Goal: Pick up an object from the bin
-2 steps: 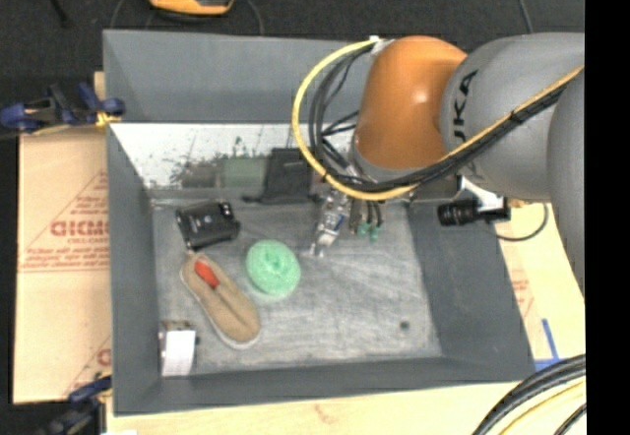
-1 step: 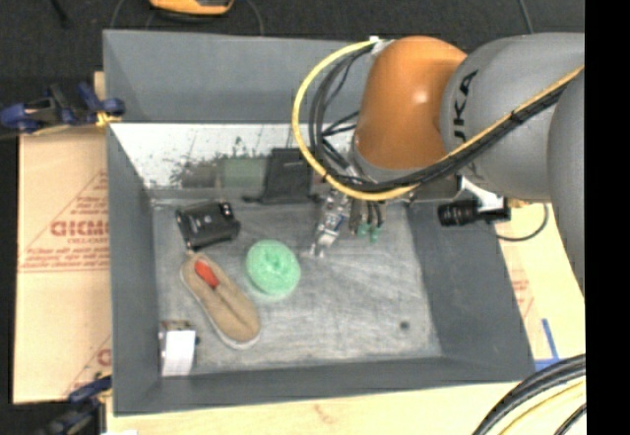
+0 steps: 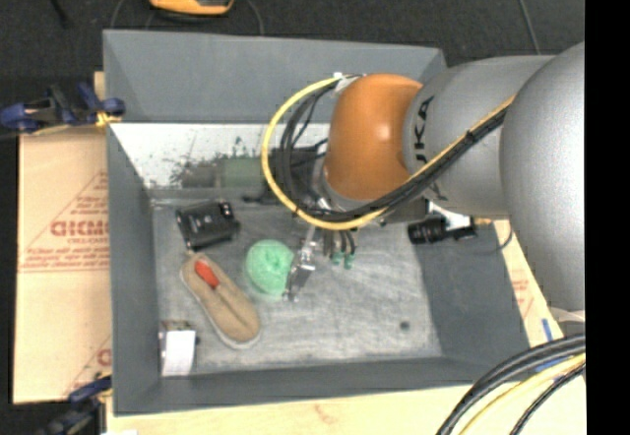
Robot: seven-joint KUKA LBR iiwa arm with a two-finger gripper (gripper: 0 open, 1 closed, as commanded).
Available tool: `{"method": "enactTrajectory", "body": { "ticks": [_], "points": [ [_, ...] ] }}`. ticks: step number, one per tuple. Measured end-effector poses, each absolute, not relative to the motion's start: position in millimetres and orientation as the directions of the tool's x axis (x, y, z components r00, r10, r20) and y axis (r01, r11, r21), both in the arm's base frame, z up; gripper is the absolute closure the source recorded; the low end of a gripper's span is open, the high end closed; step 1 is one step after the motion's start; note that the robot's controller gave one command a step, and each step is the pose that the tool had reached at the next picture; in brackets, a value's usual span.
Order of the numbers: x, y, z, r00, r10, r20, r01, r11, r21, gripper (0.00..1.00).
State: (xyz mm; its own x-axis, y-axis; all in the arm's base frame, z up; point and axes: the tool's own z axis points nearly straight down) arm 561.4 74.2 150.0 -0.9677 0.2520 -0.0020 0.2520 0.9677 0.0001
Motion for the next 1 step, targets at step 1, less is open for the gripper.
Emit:
{"method": "enactTrajectory", "body": {
  "ticks": [1],
  "points": [
    [561.8,74.0,150.4,-0.968,0.251,-0.003,0.251,0.968,0.0,0.0]
  ]
}}
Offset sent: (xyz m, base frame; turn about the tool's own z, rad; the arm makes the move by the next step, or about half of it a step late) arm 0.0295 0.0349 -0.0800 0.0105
